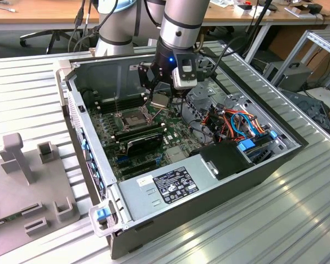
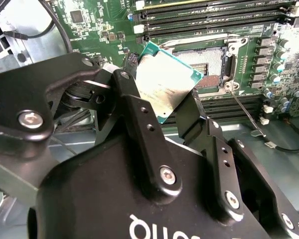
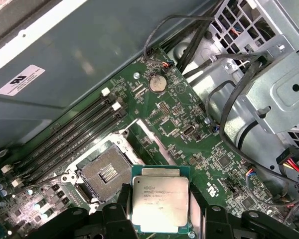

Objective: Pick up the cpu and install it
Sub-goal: 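Place the cpu into insertion slot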

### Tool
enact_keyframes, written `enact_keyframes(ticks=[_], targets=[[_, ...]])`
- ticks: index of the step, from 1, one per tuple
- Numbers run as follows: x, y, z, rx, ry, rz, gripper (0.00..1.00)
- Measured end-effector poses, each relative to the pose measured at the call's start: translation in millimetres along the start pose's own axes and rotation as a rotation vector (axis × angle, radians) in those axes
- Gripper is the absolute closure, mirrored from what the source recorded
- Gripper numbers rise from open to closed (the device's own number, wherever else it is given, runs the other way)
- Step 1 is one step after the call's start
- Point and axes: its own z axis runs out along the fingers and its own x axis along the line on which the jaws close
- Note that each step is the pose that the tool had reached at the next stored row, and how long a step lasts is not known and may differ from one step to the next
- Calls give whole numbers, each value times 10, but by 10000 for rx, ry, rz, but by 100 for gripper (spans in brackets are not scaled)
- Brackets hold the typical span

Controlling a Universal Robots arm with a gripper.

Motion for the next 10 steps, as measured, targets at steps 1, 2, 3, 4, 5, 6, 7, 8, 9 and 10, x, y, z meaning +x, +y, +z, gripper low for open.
enact_keyframes(ticks=[1, 2, 3, 4, 5, 6, 7, 8, 9, 10], targets=[[0, 0, 1, -1, -1, 49, 45], [0, 0, 1, -1, -1, 89, 45], [0, 0, 2, -2, -2, 143, 45], [0, 0, 2, -2, -3, 184, 45], [0, 0, 3, -4, -3, 221, 45], [0, 0, 3, -4, -4, 261, 45], [0, 0, 3, -5, -5, 315, 45], [0, 0, 4, -6, -5, 354, 45], [0, 0, 5, -6, -6, 403, 45], [0, 0, 5, -6, -7, 437, 45]])
